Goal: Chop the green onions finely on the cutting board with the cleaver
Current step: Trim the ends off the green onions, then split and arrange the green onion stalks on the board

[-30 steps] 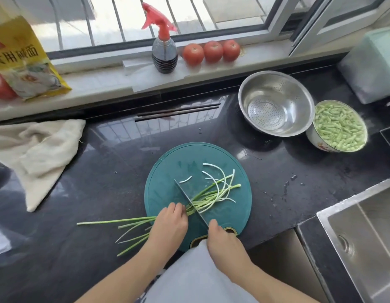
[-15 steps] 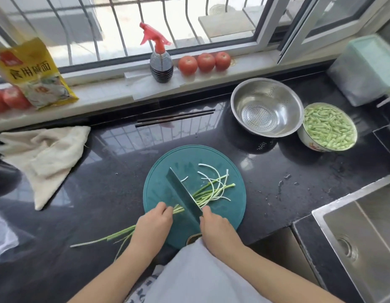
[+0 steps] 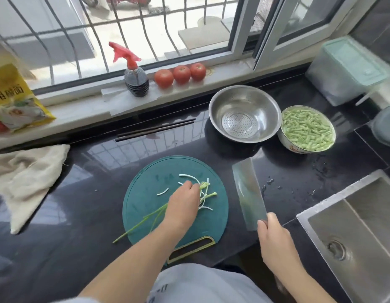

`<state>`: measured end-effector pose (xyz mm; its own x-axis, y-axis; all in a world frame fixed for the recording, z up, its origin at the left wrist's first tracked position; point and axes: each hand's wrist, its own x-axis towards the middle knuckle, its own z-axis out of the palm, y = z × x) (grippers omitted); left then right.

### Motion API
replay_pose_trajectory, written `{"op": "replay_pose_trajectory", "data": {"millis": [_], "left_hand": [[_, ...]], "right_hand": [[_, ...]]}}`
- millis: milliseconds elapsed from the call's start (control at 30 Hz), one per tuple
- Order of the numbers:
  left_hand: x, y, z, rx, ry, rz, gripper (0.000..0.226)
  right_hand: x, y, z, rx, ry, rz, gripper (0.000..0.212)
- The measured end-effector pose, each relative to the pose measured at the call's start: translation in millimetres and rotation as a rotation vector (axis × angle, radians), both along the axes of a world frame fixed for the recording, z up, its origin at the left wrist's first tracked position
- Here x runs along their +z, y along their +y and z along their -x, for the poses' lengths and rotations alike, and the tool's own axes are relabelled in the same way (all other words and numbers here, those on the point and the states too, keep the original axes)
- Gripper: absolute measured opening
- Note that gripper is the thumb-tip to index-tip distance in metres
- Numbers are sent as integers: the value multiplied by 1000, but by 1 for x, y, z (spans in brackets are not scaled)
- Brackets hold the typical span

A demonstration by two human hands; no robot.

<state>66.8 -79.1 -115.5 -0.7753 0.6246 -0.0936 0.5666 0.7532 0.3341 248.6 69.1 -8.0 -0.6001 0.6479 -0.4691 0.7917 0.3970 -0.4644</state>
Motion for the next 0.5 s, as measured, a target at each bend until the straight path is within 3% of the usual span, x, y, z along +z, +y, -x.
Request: {"op": "replay_pose_trajectory", "data": {"millis": [200,367,500], "left_hand": [[-24,25,-7,-130,153,122,30],[-12,6,-27,151,135,88,71],[-4,-3,-26,222,5,272,94]], "right_hand": [[-10,31,-10,64,-70,14,31],[-18,58,-4,172,-88,55,28],[-20,73,4,244,-99,84,29]]}}
